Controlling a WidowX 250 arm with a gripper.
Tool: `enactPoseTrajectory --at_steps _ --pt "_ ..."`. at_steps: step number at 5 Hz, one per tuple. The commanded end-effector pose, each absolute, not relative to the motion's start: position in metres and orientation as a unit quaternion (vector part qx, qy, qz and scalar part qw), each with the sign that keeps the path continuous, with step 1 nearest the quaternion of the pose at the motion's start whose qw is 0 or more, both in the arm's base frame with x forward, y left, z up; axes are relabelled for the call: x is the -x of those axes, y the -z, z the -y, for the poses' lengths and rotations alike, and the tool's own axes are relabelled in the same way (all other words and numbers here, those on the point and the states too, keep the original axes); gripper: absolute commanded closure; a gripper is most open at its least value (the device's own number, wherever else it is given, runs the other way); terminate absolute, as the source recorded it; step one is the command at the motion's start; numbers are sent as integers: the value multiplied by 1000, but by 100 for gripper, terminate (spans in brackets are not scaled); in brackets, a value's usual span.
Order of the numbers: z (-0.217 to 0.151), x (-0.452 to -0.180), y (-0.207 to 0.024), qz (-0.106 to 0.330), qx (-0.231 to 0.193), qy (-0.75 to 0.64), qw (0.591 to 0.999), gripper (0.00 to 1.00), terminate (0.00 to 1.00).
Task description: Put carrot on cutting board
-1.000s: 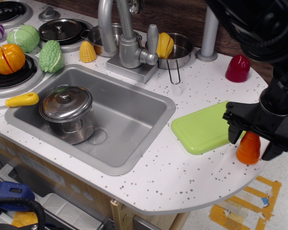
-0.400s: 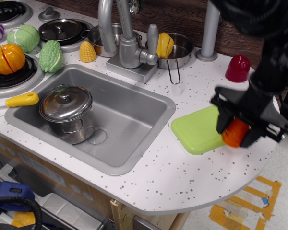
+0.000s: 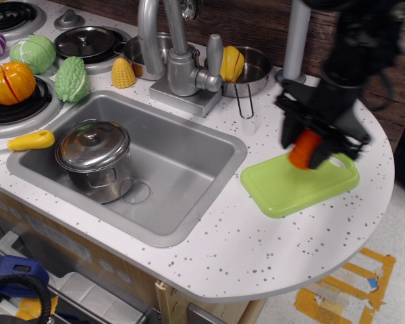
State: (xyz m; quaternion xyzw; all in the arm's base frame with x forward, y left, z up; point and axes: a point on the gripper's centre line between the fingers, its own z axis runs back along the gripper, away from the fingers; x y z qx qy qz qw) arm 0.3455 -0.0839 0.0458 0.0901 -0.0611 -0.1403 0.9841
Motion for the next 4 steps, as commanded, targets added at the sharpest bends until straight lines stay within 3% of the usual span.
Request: enactPoseTrajectory --at_steps 1,2,3,4 --pt "74 -352 -55 114 -85 159 977 100 0" --pt "75 -351 -52 118 -79 158 977 0 0" --pt "76 -351 -52 125 -68 162 977 0 0" --pt "76 -351 -52 125 -68 162 977 0 100"
